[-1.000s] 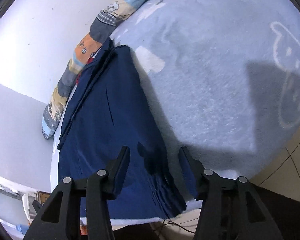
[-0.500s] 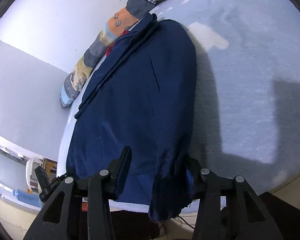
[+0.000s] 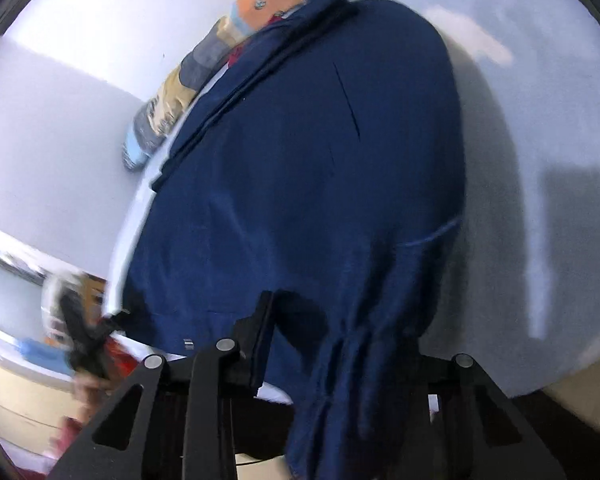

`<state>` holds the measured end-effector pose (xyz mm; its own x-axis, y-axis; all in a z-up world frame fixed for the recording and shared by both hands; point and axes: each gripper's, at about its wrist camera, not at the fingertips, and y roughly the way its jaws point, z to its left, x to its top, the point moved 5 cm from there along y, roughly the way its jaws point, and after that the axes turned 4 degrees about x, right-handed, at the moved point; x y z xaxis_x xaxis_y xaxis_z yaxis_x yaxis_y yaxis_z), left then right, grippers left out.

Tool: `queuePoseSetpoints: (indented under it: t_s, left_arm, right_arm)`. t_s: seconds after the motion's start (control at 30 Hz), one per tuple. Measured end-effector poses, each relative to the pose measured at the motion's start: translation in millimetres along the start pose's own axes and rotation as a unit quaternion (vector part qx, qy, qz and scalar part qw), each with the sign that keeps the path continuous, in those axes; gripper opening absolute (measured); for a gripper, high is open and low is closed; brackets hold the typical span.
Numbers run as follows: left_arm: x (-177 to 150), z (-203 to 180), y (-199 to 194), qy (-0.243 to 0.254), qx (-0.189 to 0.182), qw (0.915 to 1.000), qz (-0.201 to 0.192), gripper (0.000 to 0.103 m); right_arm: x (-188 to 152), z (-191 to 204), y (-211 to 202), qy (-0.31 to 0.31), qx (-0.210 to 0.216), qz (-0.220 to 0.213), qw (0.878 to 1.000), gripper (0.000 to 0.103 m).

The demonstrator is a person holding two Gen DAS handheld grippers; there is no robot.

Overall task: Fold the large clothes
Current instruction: 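Lift the hem with both grippers and fold it toward the collar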

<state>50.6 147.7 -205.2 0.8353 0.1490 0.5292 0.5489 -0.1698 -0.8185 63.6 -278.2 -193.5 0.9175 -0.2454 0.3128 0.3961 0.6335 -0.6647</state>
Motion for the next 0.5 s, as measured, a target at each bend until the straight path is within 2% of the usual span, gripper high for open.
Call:
queuePoseSetpoints:
  t_s: [0.07, 0.1, 0.13, 0.17, 0.2, 0.27, 0.33, 0.4, 0.5]
  left_arm:
    - [-0.9, -1.7, 1.2, 0.01, 0.012, 0.9999, -0.004, 0.033]
    - [-1.3, -2.5, 2.3, 0.01, 0.014, 0.9998, -0.007, 0.048]
    - [-2.8, -6.3, 5.5, 0.012, 0.003, 0.9999, -0.004, 0.068]
    - [-3.9, -9.9, 5.3, 0.019, 0.0, 0.9998, -0.003, 0.074]
    - [-3.8, -17.4, 7.2, 0.038, 0.013, 0.9992, -0.007, 0.075]
    - [-4.8, -26.2, 10.5, 0.067, 0.043, 0.9966, -0.019, 0.068]
    - [-0.9, -23.4, 6.6, 0.062, 0.053, 0.9961, -0.032, 0.034]
    - [3.5, -13.6, 2.6, 0.032, 0.033, 0.9982, -0.039, 0.026]
    - [1.6, -13.9, 1.8, 0.033, 0.044, 0.9973, -0.049, 0.024]
  right_arm:
    - [0.4, -5.9, 1.3, 0.02, 0.005, -0.001, 1.0, 0.034]
    - [2.0, -9.6, 1.8, 0.029, 0.005, -0.004, 1.0, 0.034]
    - [2.6, -10.6, 2.2, 0.032, 0.004, -0.006, 0.999, 0.035]
    - [2.6, -11.0, 2.2, 0.034, 0.003, -0.005, 0.999, 0.036]
    - [1.7, -11.7, 2.0, 0.037, 0.003, -0.005, 0.999, 0.037]
    - [1.8, -13.6, 2.4, 0.046, 0.006, -0.008, 0.999, 0.038]
    - [3.0, -17.5, 0.3, 0.055, 0.009, -0.016, 0.998, 0.038]
    - [1.4, -21.4, -0.4, 0.074, 0.016, -0.026, 0.997, 0.034]
    - [2.2, -26.0, -1.9, 0.089, 0.014, -0.028, 0.996, 0.02]
